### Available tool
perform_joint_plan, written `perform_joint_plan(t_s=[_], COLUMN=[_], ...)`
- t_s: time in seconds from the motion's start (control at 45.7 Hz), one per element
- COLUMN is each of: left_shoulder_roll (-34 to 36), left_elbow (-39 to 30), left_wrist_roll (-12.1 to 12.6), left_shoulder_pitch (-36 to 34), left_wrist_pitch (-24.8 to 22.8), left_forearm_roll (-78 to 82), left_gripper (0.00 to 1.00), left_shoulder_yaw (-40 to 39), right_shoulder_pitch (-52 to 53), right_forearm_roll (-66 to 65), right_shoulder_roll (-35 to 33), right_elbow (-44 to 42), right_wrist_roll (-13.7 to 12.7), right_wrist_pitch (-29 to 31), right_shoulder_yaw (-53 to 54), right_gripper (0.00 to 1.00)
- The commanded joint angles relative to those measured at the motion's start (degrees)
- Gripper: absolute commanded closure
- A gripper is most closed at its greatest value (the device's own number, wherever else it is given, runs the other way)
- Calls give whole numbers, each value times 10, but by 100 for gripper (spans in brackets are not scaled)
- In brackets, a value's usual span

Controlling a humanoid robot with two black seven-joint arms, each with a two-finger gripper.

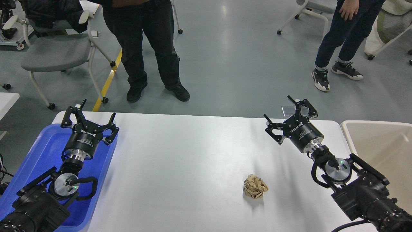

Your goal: Tidy desktop

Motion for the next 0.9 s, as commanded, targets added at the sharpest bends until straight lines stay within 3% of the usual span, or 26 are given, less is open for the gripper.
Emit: perform_joint_plan(t_s=[0.0, 0.459, 0.875], left_shoulder_roll=[0, 0, 0], left_elbow=[0, 0, 1], left_wrist_roll=[-1, -1, -1], left_shoulder_pitch=[0, 0, 0], left_wrist_pitch=[0, 0, 0], left_forearm_roll=[1, 0, 0], left_gripper=[0, 0, 0], left_shoulder_yaw=[0, 0, 0], right_shoulder_pitch=[-1, -9, 0], right_forearm_roll=[0, -27, -65], right_shoulder_roll=[0, -19, -187], right_elbow=[0, 7, 30], right_wrist_roll=[0, 0, -1], right_wrist_pitch=[1, 4, 32], right_shoulder_yaw=[0, -1, -11], right_gripper=[0, 0, 0])
